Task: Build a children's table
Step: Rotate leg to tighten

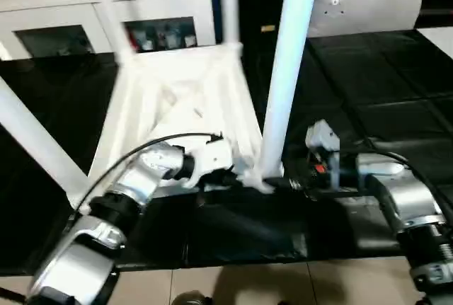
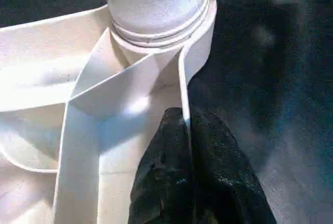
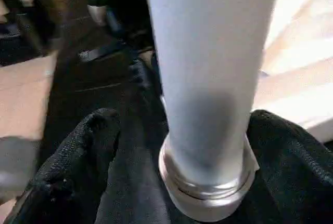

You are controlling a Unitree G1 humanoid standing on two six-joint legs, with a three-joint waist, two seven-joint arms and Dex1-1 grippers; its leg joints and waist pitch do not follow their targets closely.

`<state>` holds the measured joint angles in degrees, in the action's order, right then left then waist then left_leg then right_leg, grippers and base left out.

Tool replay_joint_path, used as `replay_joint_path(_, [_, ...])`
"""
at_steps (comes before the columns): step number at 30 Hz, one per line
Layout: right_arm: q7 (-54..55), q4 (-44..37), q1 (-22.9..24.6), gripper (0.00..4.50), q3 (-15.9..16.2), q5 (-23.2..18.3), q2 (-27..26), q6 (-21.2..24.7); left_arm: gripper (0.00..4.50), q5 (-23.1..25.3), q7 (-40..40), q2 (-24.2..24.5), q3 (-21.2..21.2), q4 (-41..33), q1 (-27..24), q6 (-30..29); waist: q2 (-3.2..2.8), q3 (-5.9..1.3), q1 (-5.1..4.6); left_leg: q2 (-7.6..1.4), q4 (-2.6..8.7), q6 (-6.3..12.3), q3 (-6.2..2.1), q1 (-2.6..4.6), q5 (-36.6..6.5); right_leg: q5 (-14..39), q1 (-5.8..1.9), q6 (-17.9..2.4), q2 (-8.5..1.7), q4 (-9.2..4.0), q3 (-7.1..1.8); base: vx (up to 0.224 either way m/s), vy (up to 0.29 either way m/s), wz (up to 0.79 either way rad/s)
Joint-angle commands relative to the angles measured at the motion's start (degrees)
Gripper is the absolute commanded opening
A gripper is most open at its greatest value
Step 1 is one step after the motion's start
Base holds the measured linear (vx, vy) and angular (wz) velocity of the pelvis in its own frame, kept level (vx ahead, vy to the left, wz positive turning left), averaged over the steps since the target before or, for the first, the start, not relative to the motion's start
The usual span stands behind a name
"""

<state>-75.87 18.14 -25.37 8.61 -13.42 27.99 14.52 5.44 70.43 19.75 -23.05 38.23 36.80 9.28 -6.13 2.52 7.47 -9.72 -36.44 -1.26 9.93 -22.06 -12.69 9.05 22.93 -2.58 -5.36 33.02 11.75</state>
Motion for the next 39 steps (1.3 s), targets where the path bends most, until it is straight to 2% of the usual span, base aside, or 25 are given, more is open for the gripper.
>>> replay_joint_path(1, [-3.9,-0.2,-1.7,3.83,1.8,-1.0,0.2,0.3,0.00,1.0,4.2,0.9,-3.2,-3.0,-0.9,2.0,1.01,-4.62,0.02,-5.33,4.19,5.85,-2.28,0.88,-6.5,14.3,-3.41,-3.9,-5.78,-3.75,-5.12,0.000,0.000,0.00])
replay_joint_path(3, [-5.3,0.7,-2.2,3.48,2.7,-0.8,0.4,0.3,0.00,0.7,5.2,1.3,-3.3,-3.9,-1.5,1.9,1.15,-4.69,0.50,-5.34,4.13,5.64,-2.16,1.01,-6.3,14.6,-3.35,-4.1,-5.90,-3.65,-5.22,0.000,0.000,0.00])
replay_joint_path(7, [-6.7,1.8,-2.9,3.31,3.1,-1.0,0.3,0.1,0.00,0.2,6.0,1.8,-3.3,-4.6,-1.9,2.3,1.12,-4.64,0.91,-5.44,4.22,5.06,-2.23,1.04,-6.4,15.4,-3.32,-4.0,-5.89,-3.75,-5.25,0.000,0.000,0.00])
replay_joint_path(14, [-7.9,2.5,-3.2,2.56,3.5,-1.1,0.1,-0.4,0.00,0.0,6.5,2.5,-3.1,-5.7,-3.0,2.7,1.03,-4.77,0.85,-5.29,4.11,5.09,-2.24,0.81,-5.5,14.0,-3.48,-3.9,-5.84,-3.55,-5.20,0.000,0.000,0.00])
replay_joint_path(15, [-8.0,2.5,-3.1,2.51,3.6,-1.2,0.1,-0.3,0.00,0.0,6.5,2.6,-3.1,-5.7,-3.2,2.7,0.72,-4.77,0.86,-5.31,4.12,5.03,-2.26,0.88,-5.6,14.1,-3.44,-4.0,-5.79,-3.56,-5.18,0.000,0.000,0.00])
replay_joint_path(17, [-8.0,2.5,-3.1,2.23,3.7,-1.2,0.1,-0.2,0.00,0.0,6.4,2.6,-3.1,-5.8,-3.2,2.7,0.87,-4.80,0.80,-5.36,4.11,4.97,-2.28,0.90,-5.6,13.7,-3.42,-4.1,-5.75,-3.51,-5.20,0.000,0.000,0.00])
replay_joint_path(19, [-8.0,2.1,-2.8,2.11,3.6,-1.5,0.0,0.1,0.00,0.1,5.9,2.4,-3.1,-5.6,-3.4,2.4,0.39,-4.70,0.77,-5.23,4.13,4.57,-2.24,0.97,-6.6,14.7,-3.44,-4.0,-5.74,-3.77,-5.11,0.000,0.000,0.00])
replay_joint_path(20, [-7.9,1.8,-2.6,2.11,3.5,-1.7,0.0,0.3,0.00,0.1,5.7,2.4,-3.1,-5.7,-3.5,2.3,0.55,-4.73,0.72,-5.22,4.15,4.49,-2.24,0.98,-6.6,14.7,-3.45,-3.8,-5.67,-3.80,-5.09,0.000,0.000,0.00])
replay_joint_path(22, [-6.8,0.7,-1.7,2.04,3.0,-2.3,-0.8,0.6,0.00,-0.6,4.9,1.7,-2.6,-6.1,-3.9,0.3,0.55,-4.73,0.66,-5.29,4.17,4.43,-2.28,0.93,-6.7,14.3,-3.49,-3.9,-5.67,-3.77,-5.12,0.000,0.000,0.00])
replay_joint_path(23, [-5.8,-0.1,-1.3,2.04,2.8,-2.5,-1.2,1.4,0.00,-0.9,4.1,1.3,-2.2,-6.3,-3.9,-0.8,0.22,-4.75,0.65,-5.32,4.17,4.32,-2.30,1.00,-6.7,14.1,-3.49,-4.0,-5.68,-3.72,-5.13,0.000,0.000,0.00])
replay_joint_path(25, [-4.3,-0.8,-1.0,2.00,2.7,-2.4,-1.7,2.3,0.00,-1.1,2.6,0.6,-1.6,-6.1,-3.7,-2.4,0.54,-4.74,0.55,-5.18,4.18,4.50,-2.26,0.88,-6.4,14.2,-3.56,-3.9,-5.64,-3.76,-5.11,0.000,0.000,0.00])
replay_joint_path(26, [1.4,-2.3,-0.2,1.99,2.2,-1.5,-3.8,4.3,0.00,-1.6,-1.3,-1.1,0.2,-5.8,-2.9,-6.5,0.11,-4.57,0.23,-5.14,4.25,4.26,-2.15,0.95,-6.9,15.5,-3.37,-3.7,-5.50,-4.03,-5.13,0.000,0.000,0.00])
replay_joint_path(27, [1.4,-2.3,-0.2,1.98,2.2,-1.5,-3.8,4.3,0.00,-1.6,-1.3,-1.1,0.2,-5.8,-2.9,-6.5,0.28,-4.48,0.22,-5.05,4.25,3.99,-2.14,1.10,-7.3,16.7,-3.36,-3.3,-5.47,-4.37,-4.98,0.000,0.000,0.00])
replay_joint_path(28, [6.8,-3.0,0.1,1.98,1.8,-0.5,-6.2,6.3,0.00,-1.7,-4.0,-2.5,1.1,-5.5,-2.0,-9.3,0.43,-4.34,-0.06,-4.54,4.27,3.56,-2.04,0.94,-8.5,20.0,-3.60,-2.2,-5.47,-4.75,-4.66,0.000,0.000,0.00])
replay_joint_path(29, [13.9,-2.9,-0.1,1.98,1.2,1.0,-9.4,9.0,0.00,-1.3,-6.9,-4.1,1.7,-5.2,-0.9,-12.0,0.11,-4.06,-0.44,-4.31,4.34,2.87,-2.01,1.24,-9.4,23.3,-3.32,-1.2,-5.25,-5.37,-4.35,0.000,0.000,0.00])
replay_joint_path(30, [17.3,-2.5,-0.4,1.98,0.9,1.9,-11.1,10.0,0.00,-0.9,-8.4,-4.8,1.9,-4.9,-0.3,-13.1,0.25,-3.85,-1.33,-3.78,4.34,1.88,-2.01,1.28,-10.7,26.5,-3.45,0.3,-5.15,-6.11,-3.78,0.000,0.000,0.00])
replay_joint_path(31, [17.5,-2.5,-0.4,1.98,0.9,2.0,-11.2,10.1,0.00,-0.9,-8.5,-4.9,1.9,-4.9,-0.3,-13.1,-0.22,-3.77,-1.93,-3.70,4.39,1.29,-2.21,1.28,-11.6,27.7,-3.59,1.0,-5.09,-6.25,-3.51,-0.054,-0.005,-0.07])
replay_joint_path(32, [23.0,-1.6,-1.0,1.98,0.5,3.3,-14.1,11.5,0.00,-0.1,-12.2,-6.4,2.5,-3.7,0.9,-14.6,-0.39,-3.33,-3.37,-3.66,4.53,0.49,-2.41,1.37,-15.1,30.2,-3.56,2.7,-4.60,-7.09,-2.82,0.000,0.000,0.00])
replay_joint_path(33, [23.8,-1.5,-1.1,1.97,0.5,3.5,-14.5,11.6,0.00,0.1,-12.9,-6.7,2.6,-3.5,1.2,-14.9,-0.55,-3.22,-3.94,-3.60,4.43,0.25,-2.49,1.93,-17.1,31.6,-3.38,3.5,-4.44,-7.55,-2.32,0.000,0.000,0.00])
replay_joint_path(34, [27.2,-0.4,-1.8,1.97,0.3,4.6,-16.3,11.4,0.00,0.5,-16.2,-8.0,3.4,-2.0,2.3,-16.0,-0.93,-2.72,-5.58,-3.68,4.38,-0.10,-2.72,2.56,-22.2,34.4,-3.39,5.1,-4.00,-8.40,-1.20,0.000,0.000,0.00])
replay_joint_path(35, [30.8,1.0,-2.6,1.97,-0.2,5.4,-18.1,11.2,0.00,0.8,-19.4,-9.2,4.1,-0.4,3.4,-16.9,-1.77,-2.77,-6.79,-4.84,4.89,-0.08,-3.47,3.02,-27.1,33.9,-4.08,5.7,-3.92,-8.07,-0.64,0.000,0.000,0.00])
replay_joint_path(36, [33.8,2.3,-3.3,1.97,-0.9,5.8,-19.6,11.2,0.00,1.0,-21.9,-10.2,4.7,0.8,4.2,-17.6,-2.16,-2.53,-7.33,-7.91,7.54,-0.22,-5.42,1.03,-33.6,28.1,-6.23,5.0,-3.73,-2.41,-2.57,0.000,0.000,0.00])
replay_joint_path(37, [38.9,4.7,-4.5,1.97,-2.5,5.7,-22.1,11.3,0.00,1.1,-25.5,-11.8,5.7,2.3,5.5,-18.9,-2.70,-2.33,-6.75,-10.20,10.43,-0.47,-6.59,-0.02,-37.7,22.3,-7.18,3.5,-3.57,3.63,-5.16,-0.053,0.005,0.03])
replay_joint_path(38, [40.4,5.4,-4.9,1.97,-3.0,5.6,-23.0,11.3,0.00,1.0,-26.5,-12.3,6.0,2.7,5.9,-19.3,-2.03,-2.60,-6.79,-9.20,11.08,-2.45,-5.17,2.40,-39.0,12.2,-4.51,0.1,-3.79,4.34,-8.36,-0.053,0.005,0.03])
replay_joint_path(39, [46.1,7.7,-6.1,1.97,-4.8,5.8,-26.3,11.0,0.00,1.2,-29.8,-14.4,7.1,3.6,7.2,-21.0,1.89,-2.31,-7.54,-0.90,4.56,-3.93,-3.23,3.39,-28.7,33.9,-2.32,1.5,-5.48,-4.69,-7.79,0.000,0.000,0.00])
